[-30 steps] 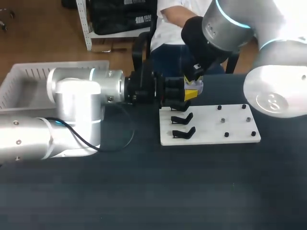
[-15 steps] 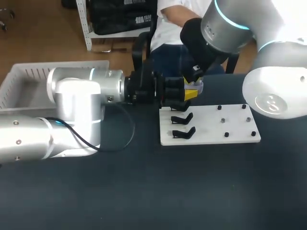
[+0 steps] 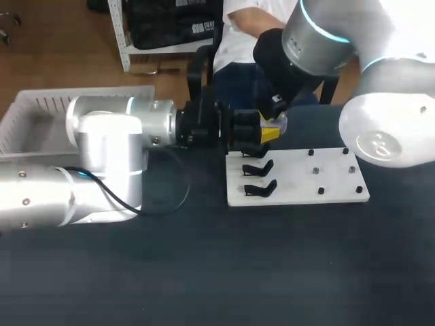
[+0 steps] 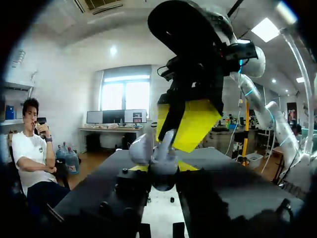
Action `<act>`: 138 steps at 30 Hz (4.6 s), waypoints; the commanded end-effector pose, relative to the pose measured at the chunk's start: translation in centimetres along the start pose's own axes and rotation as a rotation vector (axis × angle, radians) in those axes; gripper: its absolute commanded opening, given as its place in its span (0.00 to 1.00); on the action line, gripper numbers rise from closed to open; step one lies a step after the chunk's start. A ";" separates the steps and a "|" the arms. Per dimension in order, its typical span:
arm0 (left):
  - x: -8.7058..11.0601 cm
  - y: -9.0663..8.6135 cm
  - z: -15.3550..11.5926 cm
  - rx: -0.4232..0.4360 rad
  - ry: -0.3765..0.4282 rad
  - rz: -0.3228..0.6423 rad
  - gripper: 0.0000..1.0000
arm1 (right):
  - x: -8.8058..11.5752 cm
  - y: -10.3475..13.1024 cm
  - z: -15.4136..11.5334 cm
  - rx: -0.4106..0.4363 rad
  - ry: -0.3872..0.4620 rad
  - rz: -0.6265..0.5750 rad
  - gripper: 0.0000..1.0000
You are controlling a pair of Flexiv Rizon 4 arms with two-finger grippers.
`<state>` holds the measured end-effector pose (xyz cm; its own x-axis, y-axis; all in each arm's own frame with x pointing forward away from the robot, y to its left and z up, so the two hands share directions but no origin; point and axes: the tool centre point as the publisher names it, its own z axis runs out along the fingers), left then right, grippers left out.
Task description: Pick up each earbud case from the left stands, insert the matching earbuds, close the lid, and place the case in the box.
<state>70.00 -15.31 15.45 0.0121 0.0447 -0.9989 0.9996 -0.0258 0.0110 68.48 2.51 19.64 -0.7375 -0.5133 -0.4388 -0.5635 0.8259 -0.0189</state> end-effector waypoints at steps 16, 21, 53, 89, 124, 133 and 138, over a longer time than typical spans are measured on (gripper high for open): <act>-0.1 -0.2 0.1 -0.007 -0.005 0.004 0.00 | -0.1 0.1 -0.1 -0.009 0.000 0.000 0.35; -0.1 -0.2 0.1 -0.007 -0.005 0.004 0.00 | -0.1 -0.1 -0.2 -0.007 -0.002 0.000 0.35; -0.1 -0.2 0.1 -0.007 -0.005 0.004 0.00 | 0.9 1.2 -3.0 -0.016 -0.061 0.008 0.21; -0.1 -0.2 0.1 -0.007 -0.005 0.004 0.00 | 0.8 0.8 -0.8 -0.040 -0.025 0.032 0.22; -0.1 -0.2 0.1 -0.007 -0.005 0.004 0.00 | -5.3 -5.3 0.8 0.076 -0.102 0.091 0.31; -0.1 -0.2 0.1 -0.007 -0.005 0.004 0.00 | -4.7 -6.3 3.3 0.067 -0.061 0.144 0.29; -0.1 -0.2 0.1 -0.007 -0.005 0.004 0.00 | -3.6 -5.9 3.3 0.064 -0.048 0.142 0.30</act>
<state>70.00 -15.42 15.60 0.0129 0.0433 -0.9990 0.9996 -0.0256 0.0118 76.34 0.44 18.24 -0.7900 -0.3816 -0.4798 -0.4306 0.9025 -0.0089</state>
